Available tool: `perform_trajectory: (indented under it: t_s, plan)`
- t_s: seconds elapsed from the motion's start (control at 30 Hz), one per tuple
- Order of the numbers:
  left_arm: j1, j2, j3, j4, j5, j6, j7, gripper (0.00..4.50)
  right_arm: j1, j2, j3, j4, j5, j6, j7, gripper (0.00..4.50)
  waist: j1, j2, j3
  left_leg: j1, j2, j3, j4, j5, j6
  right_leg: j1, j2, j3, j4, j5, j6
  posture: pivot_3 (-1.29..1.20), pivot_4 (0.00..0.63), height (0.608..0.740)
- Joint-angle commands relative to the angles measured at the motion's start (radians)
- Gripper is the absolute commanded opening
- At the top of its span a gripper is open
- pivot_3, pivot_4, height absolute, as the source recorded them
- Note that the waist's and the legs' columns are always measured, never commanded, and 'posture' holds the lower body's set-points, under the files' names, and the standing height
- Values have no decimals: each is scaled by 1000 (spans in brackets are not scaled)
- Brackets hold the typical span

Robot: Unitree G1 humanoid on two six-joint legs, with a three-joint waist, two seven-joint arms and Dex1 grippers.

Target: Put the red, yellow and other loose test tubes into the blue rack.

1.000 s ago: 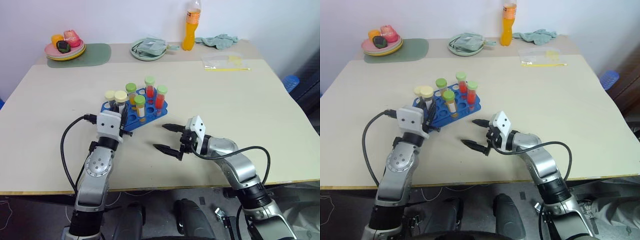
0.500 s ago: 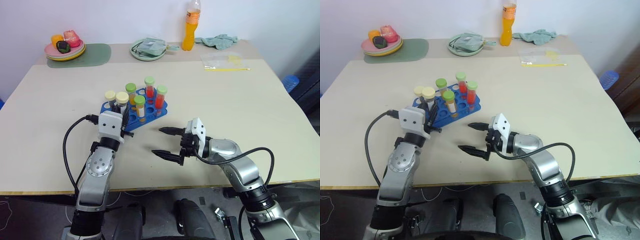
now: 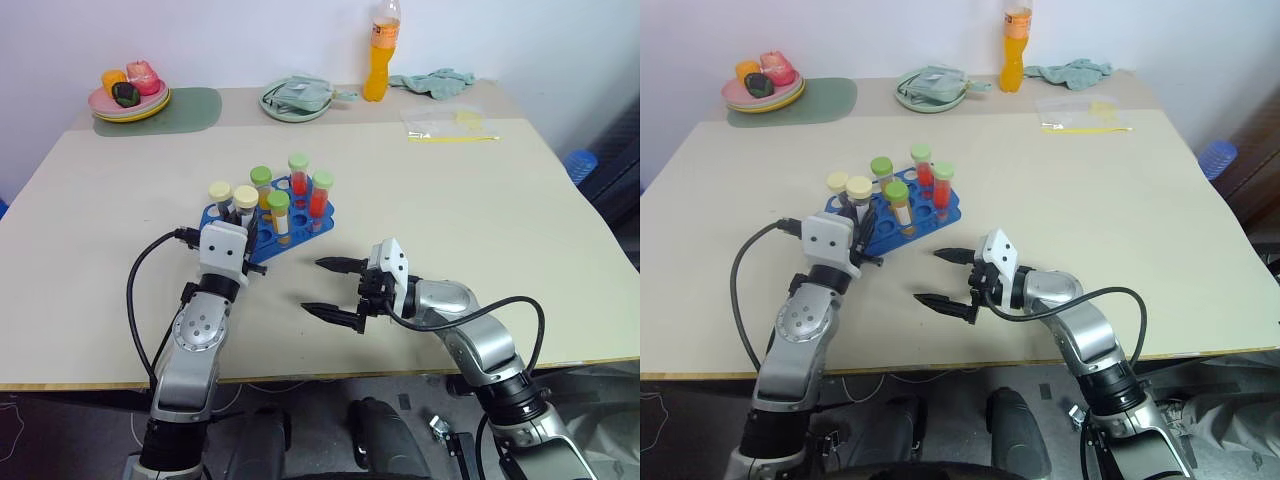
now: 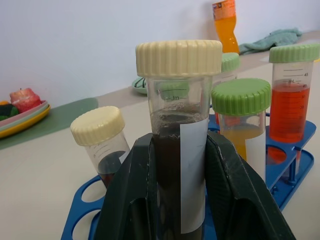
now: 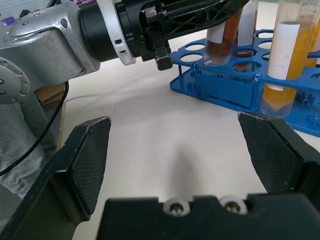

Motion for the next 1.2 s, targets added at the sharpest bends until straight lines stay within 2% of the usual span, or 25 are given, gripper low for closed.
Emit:
perform_trajectory:
  t_s: [0.03, 0.13, 0.27, 0.37, 0.4, 0.53, 0.7, 0.8, 0.9, 1.0, 1.2]
  plan:
    - [5, -32, 14, -2, -47, -1, 4, 745, 3, 11, -3, -21, 8, -18, -3, 4500, 1, 0, 0, 0, 0, 0, 0, 0, 0, 0, 0, 0, 0, 0, 0, 0, 150, 740]
    - [5, -41, 16, 14, -52, -29, 2, 745, 4, 12, -2, -25, 8, -18, -6, 4500, 1, 0, 0, 0, 0, 0, 0, 0, 0, 0, 0, 0, 0, 0, 0, 0, 150, 740]
    - [10, -45, 11, 31, -49, -56, 3, 2662, 0, 9, -4, -30, 5, -23, -8, 4500, 1, 0, 0, 0, 0, 0, 0, 0, 0, 0, 0, 0, 0, 0, 0, 0, 150, 740]
    - [23, -48, 31, -3, -69, -65, 7, 4266, -15, 20, -28, -36, 19, -18, -33, 4500, 0, 0, 0, 0, 0, 0, 0, 0, 0, 0, 0, 0, 0, 0, 0, 0, 150, 740]
    - [32, -41, 44, -34, -84, -56, 2, 4442, -23, 15, -42, -43, 31, -7, -36, 4500, -1, 0, 0, 0, 0, 0, 0, 0, 0, 0, 0, 0, 0, 0, 0, 0, 150, 740]
    - [93, 7, 98, -181, -173, 17, -56, 4442, -42, -50, -87, -60, 61, 27, -5, 4500, -1, 0, 0, 0, 0, 0, 0, 0, 0, 0, 0, 0, 0, 0, 0, 0, 150, 740]
    - [286, 176, 291, -374, -380, 162, -207, 4442, -54, -204, -212, -22, 112, 81, 57, 4500, -2, 1, 0, 0, 0, 0, 0, 0, 0, 0, 0, 0, 0, 0, 0, 0, 150, 740]
    - [408, 265, 429, -368, -444, 210, -275, 4442, -65, -284, -273, 80, 70, 47, 53, 4500, -2, 1, 0, 0, 0, 0, 0, 0, 0, 1, 0, 0, -1, 0, 0, 0, 150, 740]
    - [487, 329, 510, -328, -457, 221, -328, 4442, -82, -346, -310, 193, 31, 21, 47, 4500, 0, 1, 0, 1, 1, 1, 0, 0, 0, 1, 1, 0, -1, -1, -1, 0, 150, 740]
    - [509, 352, 533, -280, -438, 199, -343, 4442, -95, -370, -321, 282, -5, -35, 49, 4500, -1, 1, 0, 1, 1, 1, 0, 0, 0, 2, 0, 0, -2, -2, -3, 0, 150, 740]
    - [525, 341, 542, -233, -425, 175, -349, 4442, -80, -361, -320, 309, -27, -85, 51, 4500, -5, 1, 0, 1, 1, 1, 0, 0, 0, 2, 1, 0, -2, -1, -1, 0, 150, 740]
